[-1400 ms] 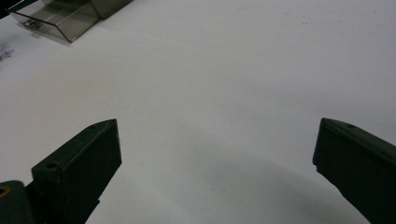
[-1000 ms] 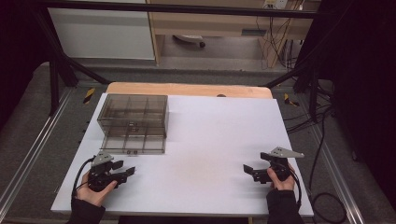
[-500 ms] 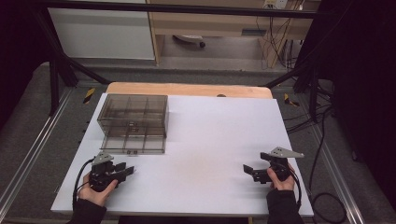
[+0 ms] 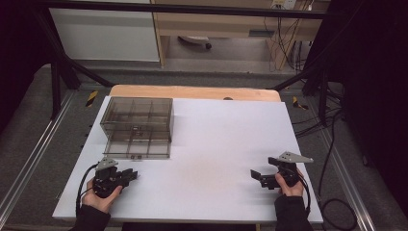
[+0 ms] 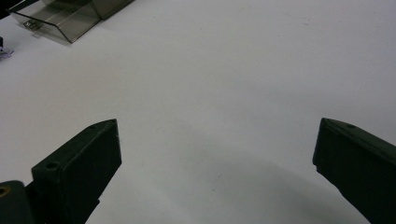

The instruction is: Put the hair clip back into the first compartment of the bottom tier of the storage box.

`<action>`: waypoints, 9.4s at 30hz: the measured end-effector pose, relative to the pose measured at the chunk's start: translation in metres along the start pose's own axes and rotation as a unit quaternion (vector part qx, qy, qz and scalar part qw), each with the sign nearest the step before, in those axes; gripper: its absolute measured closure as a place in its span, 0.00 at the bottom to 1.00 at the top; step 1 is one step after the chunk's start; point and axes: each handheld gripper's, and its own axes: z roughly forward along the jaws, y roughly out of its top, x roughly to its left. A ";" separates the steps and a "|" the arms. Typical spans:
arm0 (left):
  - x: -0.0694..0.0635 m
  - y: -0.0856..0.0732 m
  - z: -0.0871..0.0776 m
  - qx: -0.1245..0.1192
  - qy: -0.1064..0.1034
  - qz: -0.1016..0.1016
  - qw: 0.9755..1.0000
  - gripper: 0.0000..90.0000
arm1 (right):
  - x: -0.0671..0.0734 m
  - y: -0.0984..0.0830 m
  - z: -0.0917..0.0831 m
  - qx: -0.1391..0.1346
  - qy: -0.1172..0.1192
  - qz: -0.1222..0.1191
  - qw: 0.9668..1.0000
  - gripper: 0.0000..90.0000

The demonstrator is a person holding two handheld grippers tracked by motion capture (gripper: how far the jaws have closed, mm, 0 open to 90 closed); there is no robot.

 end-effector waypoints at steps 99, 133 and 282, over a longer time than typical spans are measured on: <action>-0.015 0.006 -0.012 -0.015 -0.022 0.035 0.999 0.99 | 0.000 0.000 0.000 -0.001 -0.001 0.000 1.000 0.02; -0.007 0.011 -0.022 -0.032 -0.022 0.035 0.999 0.99 | 0.000 0.000 0.000 0.001 -0.002 0.000 1.000 0.02; 0.049 0.059 -0.028 -0.063 0.032 0.007 0.997 0.99 | -0.001 -0.001 0.000 0.002 -0.004 0.001 1.000 0.02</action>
